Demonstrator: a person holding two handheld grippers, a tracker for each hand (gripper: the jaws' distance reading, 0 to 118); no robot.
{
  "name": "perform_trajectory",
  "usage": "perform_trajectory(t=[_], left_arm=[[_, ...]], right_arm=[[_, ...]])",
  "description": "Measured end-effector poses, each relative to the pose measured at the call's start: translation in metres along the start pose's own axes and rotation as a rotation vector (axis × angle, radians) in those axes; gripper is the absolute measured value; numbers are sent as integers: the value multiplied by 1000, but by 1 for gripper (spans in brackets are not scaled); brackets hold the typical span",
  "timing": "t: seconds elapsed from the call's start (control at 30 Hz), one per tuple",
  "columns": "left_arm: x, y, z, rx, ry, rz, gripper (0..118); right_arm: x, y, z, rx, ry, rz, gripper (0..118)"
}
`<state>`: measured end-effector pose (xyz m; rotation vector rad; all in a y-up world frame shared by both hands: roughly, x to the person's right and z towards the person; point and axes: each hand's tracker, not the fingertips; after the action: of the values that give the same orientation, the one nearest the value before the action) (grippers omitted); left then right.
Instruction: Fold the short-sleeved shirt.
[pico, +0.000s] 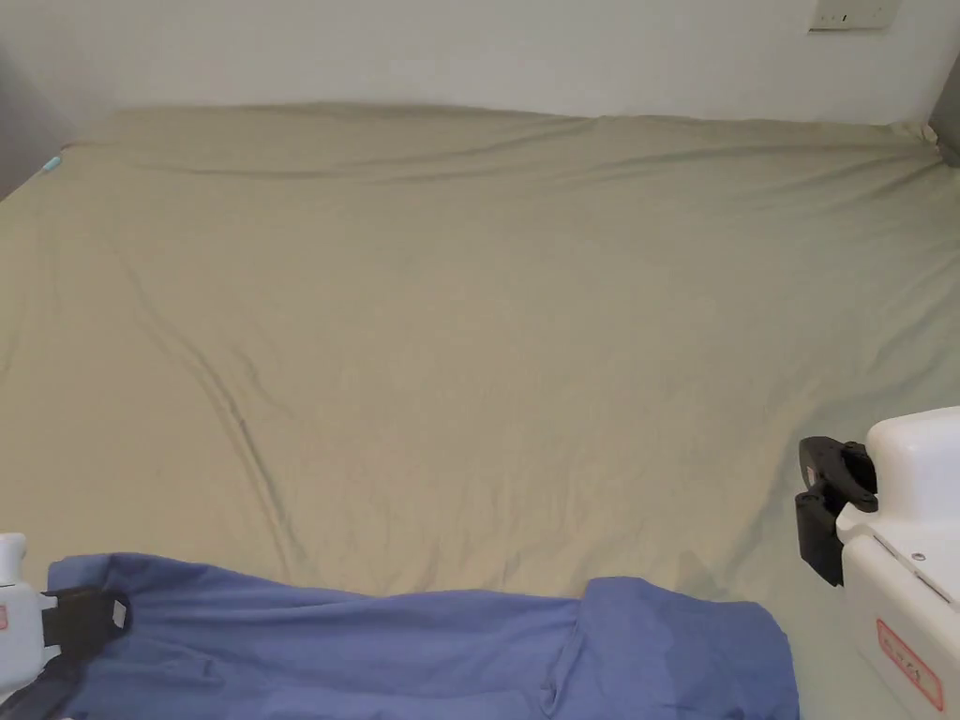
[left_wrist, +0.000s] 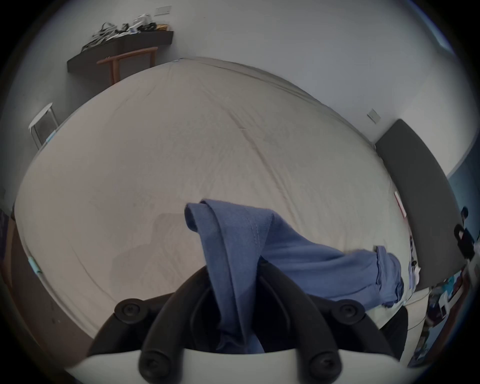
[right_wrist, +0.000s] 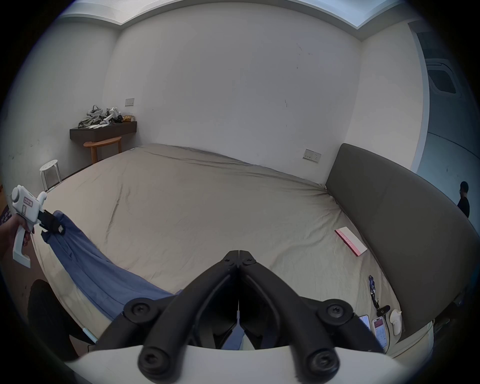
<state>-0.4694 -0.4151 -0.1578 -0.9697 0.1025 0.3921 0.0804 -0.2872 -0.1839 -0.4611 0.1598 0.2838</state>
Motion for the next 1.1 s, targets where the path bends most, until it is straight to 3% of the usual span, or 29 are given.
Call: perform_trajectory(t=[0.1, 0.4, 0.77, 0.8, 0.83, 0.87, 0.9, 0.93, 1.03, 1.1], left_arm=[[31, -1, 10, -10, 17, -38, 12], [134, -13, -8, -89, -229, -54, 12], [206, -48, -96, -207, -141, -19, 16], [208, -50, -101, -223, -176, 20, 30], [208, -51, -105, -250, -235, 73, 61], [209, -52, -106, -283, -314, 125, 85], [214, -53, -103, -306, -382, 163, 99], [215, -51, -99, -317, -445, 183, 105], [208, -43, -75, -270, -490, 223, 105], [195, -37, -58, -196, -510, 196, 98]], right_arm=[[2, -1, 2, 3, 0, -18, 2], [16, -6, 17, 25, -10, -34, 2], [38, -17, 23, 36, -41, -78, 2], [41, -19, 22, 32, -42, -87, 2], [42, -21, 20, 28, -41, -100, 2], [44, -22, 18, 22, -41, -110, 2], [45, -23, 17, 19, -41, -115, 2], [46, -24, 17, 18, -40, -118, 2], [47, -27, 15, 14, -37, -118, 2], [48, -29, 14, 11, -36, -118, 2]])
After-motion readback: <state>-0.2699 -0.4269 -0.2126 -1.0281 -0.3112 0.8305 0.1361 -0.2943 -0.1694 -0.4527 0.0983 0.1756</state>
